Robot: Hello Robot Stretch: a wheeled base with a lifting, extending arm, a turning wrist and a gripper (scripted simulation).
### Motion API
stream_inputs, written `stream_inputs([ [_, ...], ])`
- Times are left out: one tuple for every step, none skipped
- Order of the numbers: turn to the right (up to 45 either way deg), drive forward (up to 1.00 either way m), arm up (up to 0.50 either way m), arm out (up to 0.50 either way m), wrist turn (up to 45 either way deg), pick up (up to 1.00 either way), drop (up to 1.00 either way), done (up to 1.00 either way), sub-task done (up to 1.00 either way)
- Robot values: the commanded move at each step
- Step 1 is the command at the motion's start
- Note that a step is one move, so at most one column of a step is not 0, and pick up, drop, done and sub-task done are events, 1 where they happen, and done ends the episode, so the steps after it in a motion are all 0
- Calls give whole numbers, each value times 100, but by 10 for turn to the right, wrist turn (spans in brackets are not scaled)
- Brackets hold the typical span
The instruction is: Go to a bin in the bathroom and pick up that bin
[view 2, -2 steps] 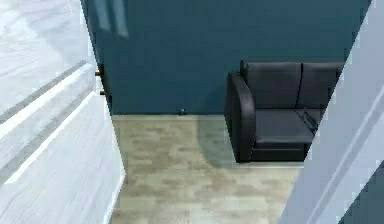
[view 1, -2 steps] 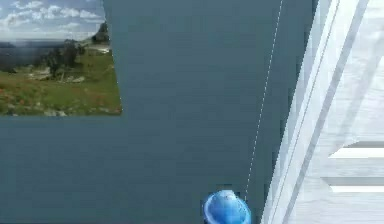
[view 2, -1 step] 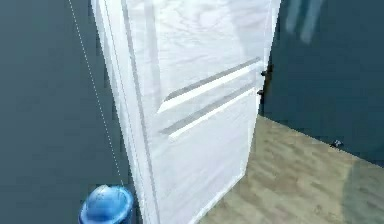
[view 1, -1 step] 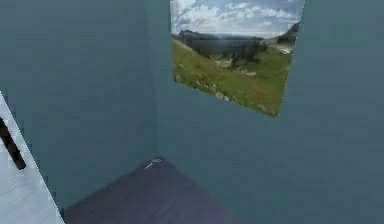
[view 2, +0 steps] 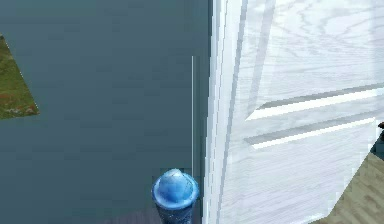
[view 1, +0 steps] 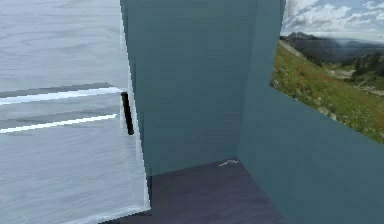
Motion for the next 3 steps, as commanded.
stream_inputs([
  [0, 0, 24, 0, 0, 0, 0, 0, 0],
  [0, 0, 0, 42, 0, 0, 0, 0, 0],
  [0, 0, 0, 0, 450, 0, 0, 0, 0],
])
